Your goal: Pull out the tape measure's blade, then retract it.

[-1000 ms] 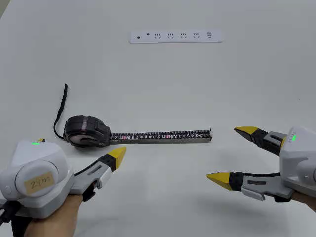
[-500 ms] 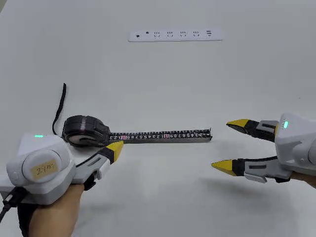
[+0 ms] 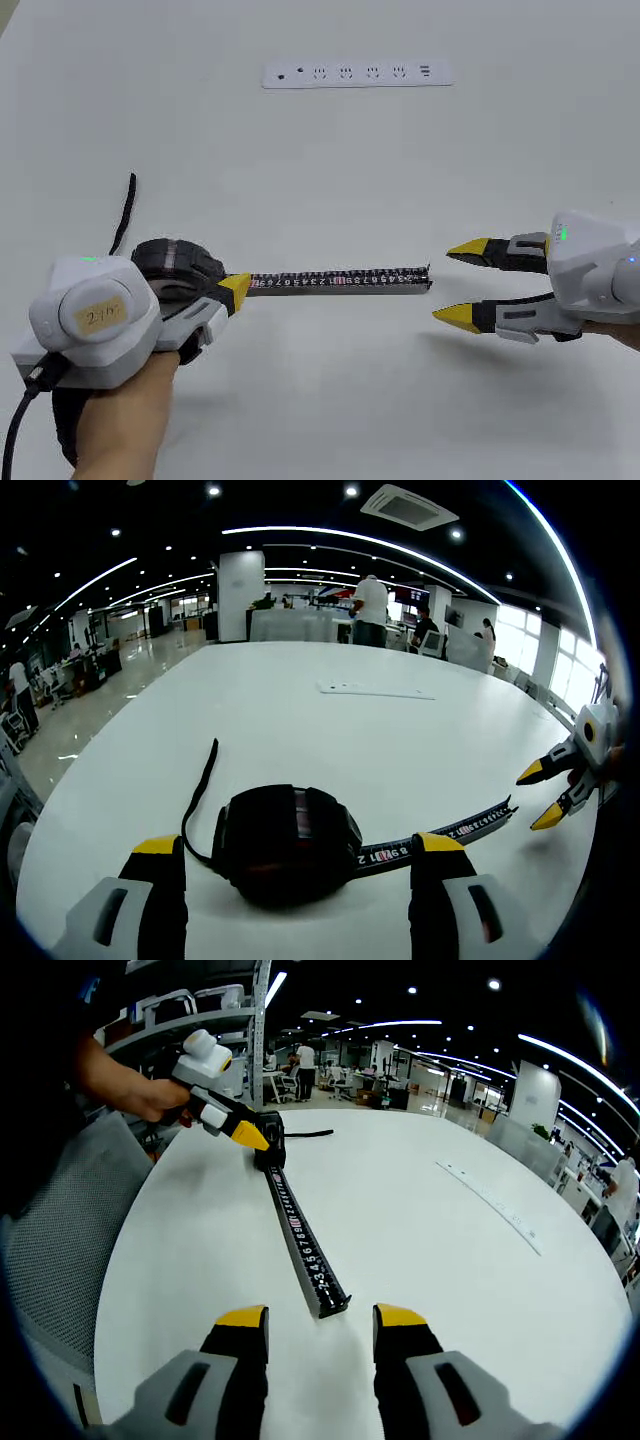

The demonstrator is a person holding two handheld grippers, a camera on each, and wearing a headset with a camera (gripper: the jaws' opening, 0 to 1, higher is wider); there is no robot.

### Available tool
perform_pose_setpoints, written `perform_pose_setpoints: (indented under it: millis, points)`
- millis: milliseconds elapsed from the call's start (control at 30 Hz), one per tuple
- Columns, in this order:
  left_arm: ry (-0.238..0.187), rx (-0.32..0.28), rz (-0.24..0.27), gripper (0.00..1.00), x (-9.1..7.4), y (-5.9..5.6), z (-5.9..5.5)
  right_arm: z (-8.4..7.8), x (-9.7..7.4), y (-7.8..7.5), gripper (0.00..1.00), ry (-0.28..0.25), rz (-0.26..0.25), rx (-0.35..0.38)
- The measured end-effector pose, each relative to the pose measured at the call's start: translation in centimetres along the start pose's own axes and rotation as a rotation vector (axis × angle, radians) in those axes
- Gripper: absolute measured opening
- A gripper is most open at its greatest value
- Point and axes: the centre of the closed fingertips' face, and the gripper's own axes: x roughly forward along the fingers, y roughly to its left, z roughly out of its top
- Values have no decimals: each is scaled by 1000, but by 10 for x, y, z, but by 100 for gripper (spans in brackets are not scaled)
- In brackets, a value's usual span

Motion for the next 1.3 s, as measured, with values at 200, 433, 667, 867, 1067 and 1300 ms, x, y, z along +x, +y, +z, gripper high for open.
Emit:
perform_pose_setpoints:
  millis: [200, 433, 667, 867, 1067, 1300]
  points:
    - [-2, -7, 16, 87, 4, 2, 1, 0, 9, -4, 35, 5, 41, -34]
    - [16, -22, 25, 82, 6, 3, -2, -3, 18, -6, 29, 16, 87, -52]
    - [27, -26, 30, 78, 7, 4, -3, -5, 24, -6, 23, 22, 119, -69]
    - [30, -29, 29, 74, 8, 4, -3, -5, 26, -6, 18, 23, 131, -72]
    - [40, -29, 31, 71, 11, 4, -5, -7, 28, -6, 15, 27, 143, -87]
    - [50, -35, 37, 67, 12, 5, -7, -6, 29, -6, 14, 27, 151, -114]
